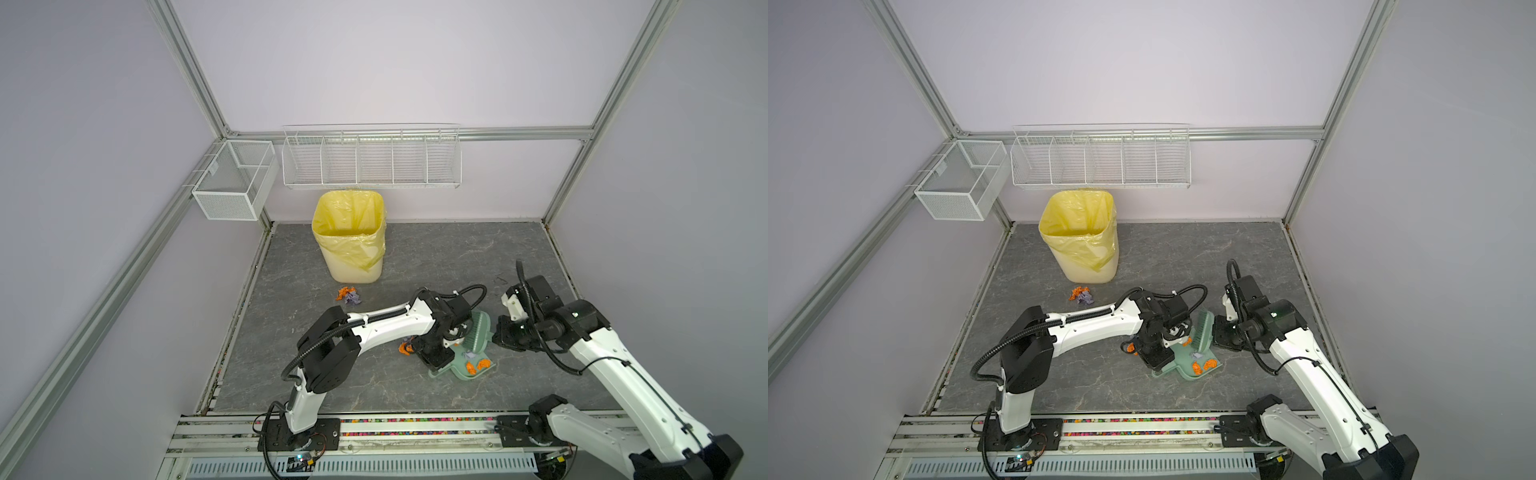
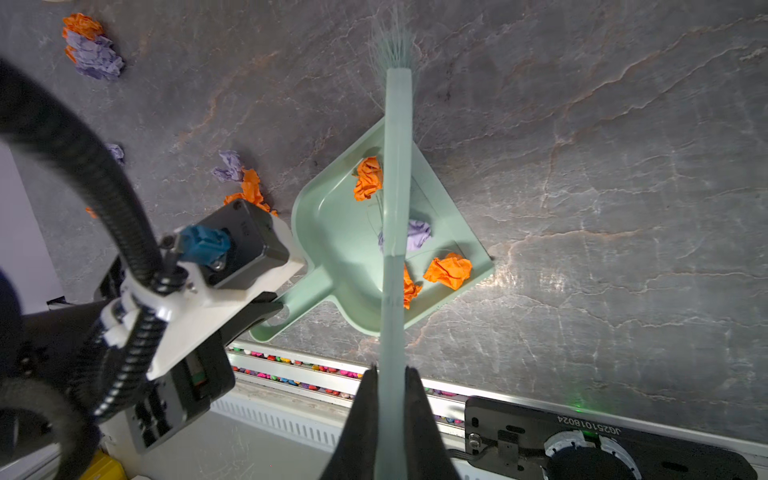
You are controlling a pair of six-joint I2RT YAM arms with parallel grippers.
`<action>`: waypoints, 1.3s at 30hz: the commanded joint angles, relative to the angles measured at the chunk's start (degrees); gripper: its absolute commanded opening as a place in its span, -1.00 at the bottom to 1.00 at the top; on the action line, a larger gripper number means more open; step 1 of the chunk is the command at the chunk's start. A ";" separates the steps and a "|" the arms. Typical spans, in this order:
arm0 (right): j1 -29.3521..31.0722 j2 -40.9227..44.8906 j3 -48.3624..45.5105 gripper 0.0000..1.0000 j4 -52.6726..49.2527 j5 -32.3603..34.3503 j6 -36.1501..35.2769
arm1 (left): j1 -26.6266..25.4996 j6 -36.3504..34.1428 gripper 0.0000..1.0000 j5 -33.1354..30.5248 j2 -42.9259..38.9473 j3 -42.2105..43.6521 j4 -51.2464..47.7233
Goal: Sweep away the paper scraps from the table
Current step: 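Sweep the orange and purple scraps into the dustpan with the right gripper's brush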
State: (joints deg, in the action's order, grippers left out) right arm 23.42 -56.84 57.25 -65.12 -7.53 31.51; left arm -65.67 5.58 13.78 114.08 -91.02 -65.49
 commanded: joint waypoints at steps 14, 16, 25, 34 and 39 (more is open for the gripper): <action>-0.65 4.83 4.71 -0.87 -0.94 11.83 4.15 | 0.86 0.93 -1.00 -3.67 2.46 -5.27 -0.48; -1.22 4.82 4.36 -0.87 0.61 11.30 4.58 | 1.25 1.85 -1.00 -3.55 2.27 -4.89 1.28; -3.79 1.23 6.95 -0.87 9.75 10.93 4.67 | 2.81 3.82 -1.00 -2.70 3.50 -6.03 6.32; -6.83 -10.06 15.20 -0.87 16.89 12.87 0.08 | 5.20 6.43 -1.00 -5.12 3.76 -8.05 9.92; -9.80 -13.97 17.63 -0.87 14.44 14.94 -3.04 | 5.66 5.59 -1.00 -6.18 2.56 -8.12 10.50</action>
State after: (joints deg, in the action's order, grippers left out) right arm 14.90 -69.80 73.76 -50.33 5.17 31.27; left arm -60.27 10.72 9.04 118.28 -97.54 -56.18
